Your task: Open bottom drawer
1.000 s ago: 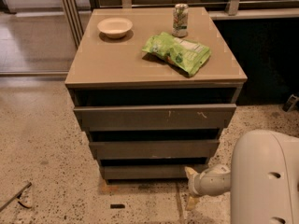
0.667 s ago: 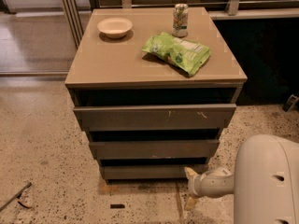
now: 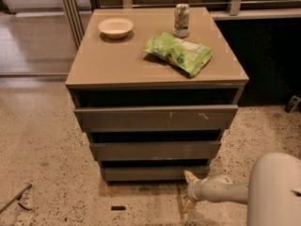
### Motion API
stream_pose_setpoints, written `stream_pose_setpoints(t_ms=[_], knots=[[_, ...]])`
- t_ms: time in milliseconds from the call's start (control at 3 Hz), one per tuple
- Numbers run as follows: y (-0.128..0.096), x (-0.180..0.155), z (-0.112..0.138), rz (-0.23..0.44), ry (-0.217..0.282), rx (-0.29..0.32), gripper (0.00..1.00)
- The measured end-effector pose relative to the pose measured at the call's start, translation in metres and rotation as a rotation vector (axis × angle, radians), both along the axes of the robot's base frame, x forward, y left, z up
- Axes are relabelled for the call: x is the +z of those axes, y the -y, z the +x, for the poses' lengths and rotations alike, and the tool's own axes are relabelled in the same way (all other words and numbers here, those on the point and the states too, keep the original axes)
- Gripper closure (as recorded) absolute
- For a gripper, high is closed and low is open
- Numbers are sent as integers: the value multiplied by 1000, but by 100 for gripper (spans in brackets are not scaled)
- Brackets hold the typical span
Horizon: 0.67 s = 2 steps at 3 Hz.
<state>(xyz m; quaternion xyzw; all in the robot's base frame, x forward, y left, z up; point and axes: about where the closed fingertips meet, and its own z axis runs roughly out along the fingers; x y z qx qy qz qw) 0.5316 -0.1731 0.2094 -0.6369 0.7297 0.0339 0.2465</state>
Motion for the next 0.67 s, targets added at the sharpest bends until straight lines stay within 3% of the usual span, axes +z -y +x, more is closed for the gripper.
stream_pose_setpoints(t_ms=[667], knots=[[7,-17,25,35,14,-9,0]])
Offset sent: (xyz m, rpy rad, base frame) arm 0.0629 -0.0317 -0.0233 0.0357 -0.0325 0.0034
